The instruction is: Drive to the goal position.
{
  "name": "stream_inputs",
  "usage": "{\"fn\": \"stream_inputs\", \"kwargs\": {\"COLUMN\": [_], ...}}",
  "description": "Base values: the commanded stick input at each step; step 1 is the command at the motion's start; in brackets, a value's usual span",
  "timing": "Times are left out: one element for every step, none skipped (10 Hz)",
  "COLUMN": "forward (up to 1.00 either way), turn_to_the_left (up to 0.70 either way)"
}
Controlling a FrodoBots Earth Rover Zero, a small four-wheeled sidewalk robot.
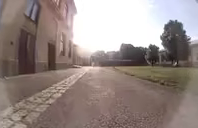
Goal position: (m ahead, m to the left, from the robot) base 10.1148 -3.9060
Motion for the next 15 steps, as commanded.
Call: {"fn": "stream_inputs", "kwargs": {"forward": [0.44, 0.44, 0.44, 0.44, 0.44, 0.44, 0.44, 0.44, 0.44, 0.44, 0.44, 0.44, 0.44, 0.44, 0.44], "turn_to_the_left": [0.02, 0.02, 0.02, 0.02, 0.02, 0.02, 0.02, 0.02, 0.02, 0.02, 0.02, 0.02, 0.02, 0.02, 0.02]}}
